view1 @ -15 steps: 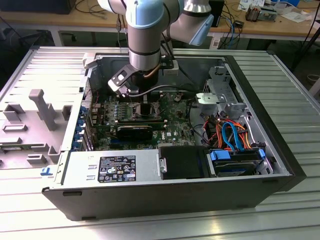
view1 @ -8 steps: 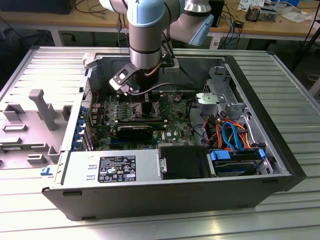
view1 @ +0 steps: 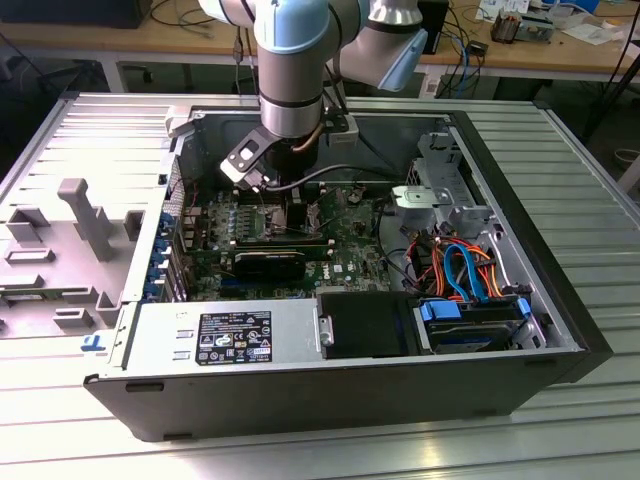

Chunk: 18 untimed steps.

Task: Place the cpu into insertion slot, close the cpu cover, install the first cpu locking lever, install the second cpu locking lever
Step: 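Place the cpu into insertion slot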

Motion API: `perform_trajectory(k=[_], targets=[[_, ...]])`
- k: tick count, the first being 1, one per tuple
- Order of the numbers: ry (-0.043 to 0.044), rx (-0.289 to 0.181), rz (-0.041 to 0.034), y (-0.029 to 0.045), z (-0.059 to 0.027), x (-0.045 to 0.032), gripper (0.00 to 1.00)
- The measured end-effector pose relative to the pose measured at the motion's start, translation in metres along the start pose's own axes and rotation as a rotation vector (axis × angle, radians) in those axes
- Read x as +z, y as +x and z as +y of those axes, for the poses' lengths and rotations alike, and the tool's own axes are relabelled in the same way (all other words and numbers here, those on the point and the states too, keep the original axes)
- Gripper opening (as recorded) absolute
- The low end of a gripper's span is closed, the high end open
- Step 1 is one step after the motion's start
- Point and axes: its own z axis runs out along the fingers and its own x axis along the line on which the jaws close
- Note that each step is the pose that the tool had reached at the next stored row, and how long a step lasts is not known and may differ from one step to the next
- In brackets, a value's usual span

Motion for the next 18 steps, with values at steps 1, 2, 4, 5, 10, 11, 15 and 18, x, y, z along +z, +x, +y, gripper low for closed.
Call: perform_trajectory(k=[1,2,4,5,10,11,15,18], targets=[[0.0000,0.000,0.0000,0.0000,0.0000,0.0000,0.62],[0.0000,0.000,0.0000,0.0000,0.0000,0.0000,0.62],[0.0000,0.000,0.0000,0.0000,0.0000,0.0000,0.62],[0.0000,0.000,0.0000,0.0000,0.0000,0.0000,0.62],[0.0001,0.000,-0.0002,0.0000,0.0000,-0.0001,0.54],[0.0001,-0.001,-0.0002,0.0000,0.0000,-0.0001,0.53],[0.0000,-0.001,0.0000,0.0000,0.0000,0.0000,0.53],[0.0000,-0.001,0.0000,0.0000,0.0000,0.0000,0.53]])
